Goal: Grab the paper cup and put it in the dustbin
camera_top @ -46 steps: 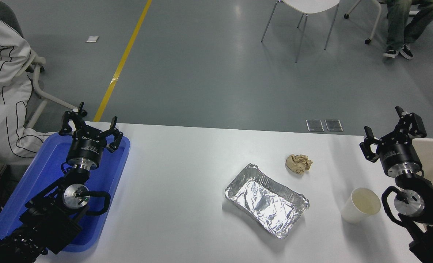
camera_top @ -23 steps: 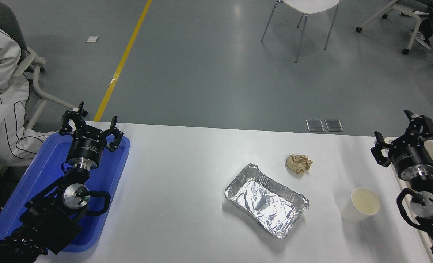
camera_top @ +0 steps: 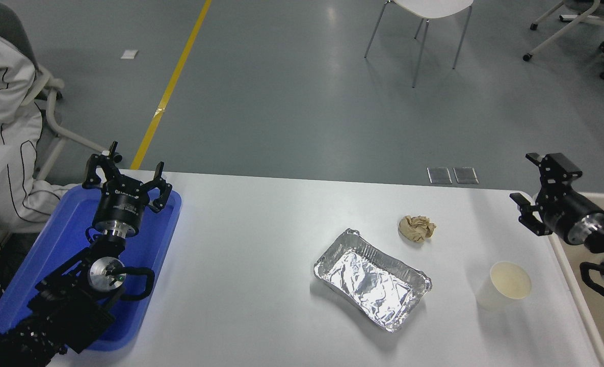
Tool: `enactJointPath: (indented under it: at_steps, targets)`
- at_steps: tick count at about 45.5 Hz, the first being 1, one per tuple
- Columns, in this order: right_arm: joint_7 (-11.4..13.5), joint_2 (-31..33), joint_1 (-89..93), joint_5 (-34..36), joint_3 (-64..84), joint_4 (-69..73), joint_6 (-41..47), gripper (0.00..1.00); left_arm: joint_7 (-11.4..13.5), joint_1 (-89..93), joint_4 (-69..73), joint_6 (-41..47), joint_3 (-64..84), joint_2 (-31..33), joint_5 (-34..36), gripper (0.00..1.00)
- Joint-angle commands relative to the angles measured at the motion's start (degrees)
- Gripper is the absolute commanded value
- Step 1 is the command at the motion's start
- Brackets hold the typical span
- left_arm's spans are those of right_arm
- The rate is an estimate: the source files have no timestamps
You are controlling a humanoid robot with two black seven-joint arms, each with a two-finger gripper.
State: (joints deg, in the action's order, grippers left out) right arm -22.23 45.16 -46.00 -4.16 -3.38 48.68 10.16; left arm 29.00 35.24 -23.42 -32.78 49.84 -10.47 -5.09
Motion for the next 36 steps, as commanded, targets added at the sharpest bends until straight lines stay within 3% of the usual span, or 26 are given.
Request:
enactJointPath:
  at_steps: [1,17,36]
  targets:
    - [-0.01,5.02,-15.77,0.21,25.24,3.53,3.72,1.00,0.00,0.00,-0.05,0.00,-0.01,0.01,-0.01,1.00]
    - [0.17,2.57,-38.18,0.12,52.76,5.29,17.78,1.00,0.00,0.00,-0.05,0.00,-0.01,0.02,-0.01,1.00]
    - [0.69,-9.38,-57.09,-3.30,76.24,8.63,30.36,1.00,0.00,0.00,-0.04,0.00,-0.01,0.02,-0.01,1.00]
